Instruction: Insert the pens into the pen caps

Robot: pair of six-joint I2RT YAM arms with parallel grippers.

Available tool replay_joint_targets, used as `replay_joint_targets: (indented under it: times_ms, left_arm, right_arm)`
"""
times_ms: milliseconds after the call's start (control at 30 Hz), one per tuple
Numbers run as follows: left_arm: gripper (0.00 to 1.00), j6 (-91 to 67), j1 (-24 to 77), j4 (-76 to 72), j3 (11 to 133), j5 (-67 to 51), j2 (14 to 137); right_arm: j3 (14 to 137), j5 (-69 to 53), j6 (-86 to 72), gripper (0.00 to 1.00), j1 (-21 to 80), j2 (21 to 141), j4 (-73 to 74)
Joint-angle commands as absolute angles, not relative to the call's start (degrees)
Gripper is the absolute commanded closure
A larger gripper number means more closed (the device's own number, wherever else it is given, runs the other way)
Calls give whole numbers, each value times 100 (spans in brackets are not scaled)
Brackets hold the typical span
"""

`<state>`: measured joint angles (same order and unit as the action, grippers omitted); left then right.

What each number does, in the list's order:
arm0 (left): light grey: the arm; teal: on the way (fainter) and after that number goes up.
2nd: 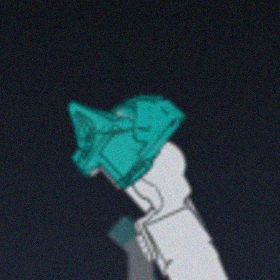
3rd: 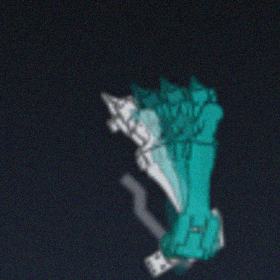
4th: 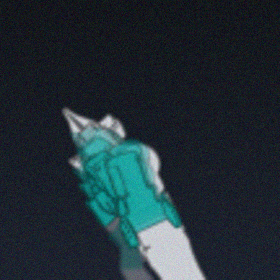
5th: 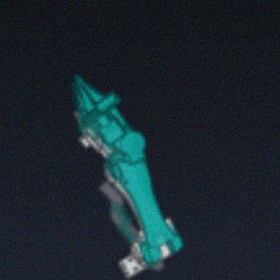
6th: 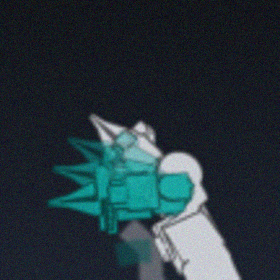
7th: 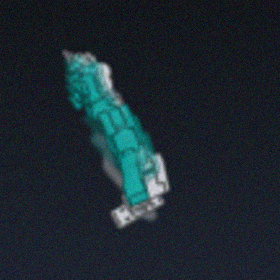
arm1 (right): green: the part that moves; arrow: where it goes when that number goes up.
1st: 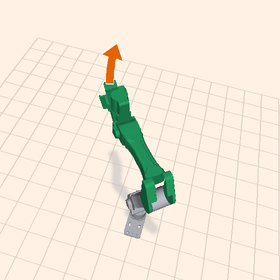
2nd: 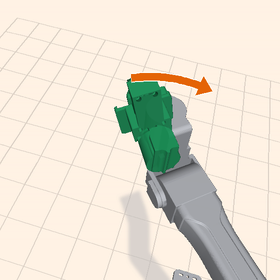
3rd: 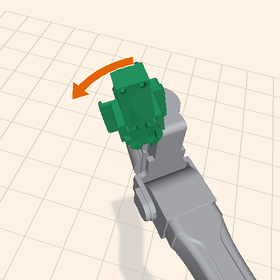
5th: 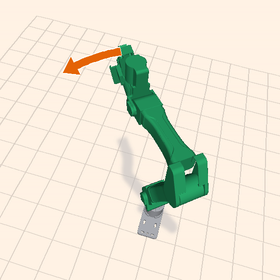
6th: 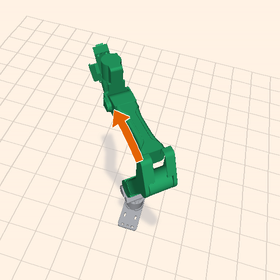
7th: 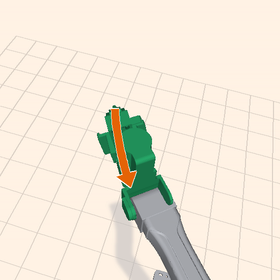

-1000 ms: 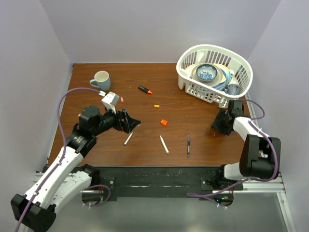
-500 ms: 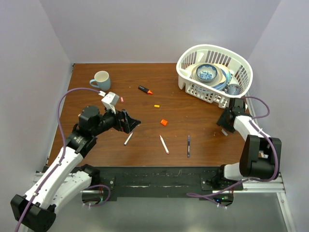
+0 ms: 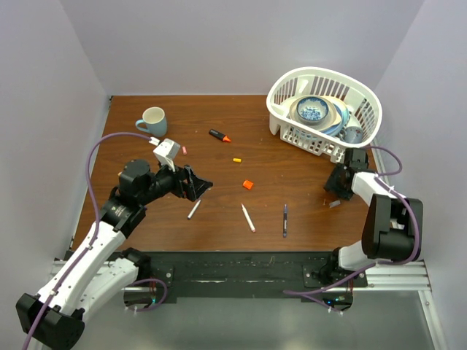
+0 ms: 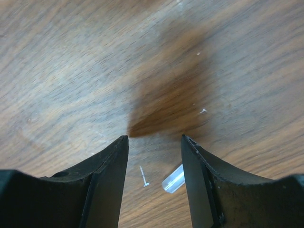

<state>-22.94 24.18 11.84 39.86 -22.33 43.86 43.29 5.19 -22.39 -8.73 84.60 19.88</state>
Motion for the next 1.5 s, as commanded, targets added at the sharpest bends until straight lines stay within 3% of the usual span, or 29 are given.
replay_joint_targets:
  times_ms: [0, 167, 333, 500, 833, 1267, 1467]
  left_arm:
    - [1, -2215, 2435, 984, 4175, -2320, 4333]
    - [1, -2224, 2435, 967, 4166, -2355, 4342]
    - [1, -2224, 2435, 958, 4157, -2364, 4351]
    - [1, -2215, 2435, 976, 4157, -2329, 4351]
    - [1, -2171, 2435, 1011, 4175, -2320, 4456]
    - [1, -2109, 2435, 1064, 4184, -2171, 4526]
    - [2, -2083, 2435, 1072, 4184, -2109, 4579]
  right_arm:
    - [4342, 273, -2188, 47, -896, 8139, 1969]
    - [4534, 509, -2433, 48, -888, 8025, 2293]
    - [5193, 2115, -4056, 49, -896, 8217, 3810]
    - [5449, 2013, -4930, 52, -905, 8332, 4350]
    - [5406, 1942, -5800, 56, -905, 8666, 4571]
    - [4799, 1731, -5862, 57, -905, 8973, 3525]
    - [4606, 1819, -5494, 70, -905, 9106, 3253]
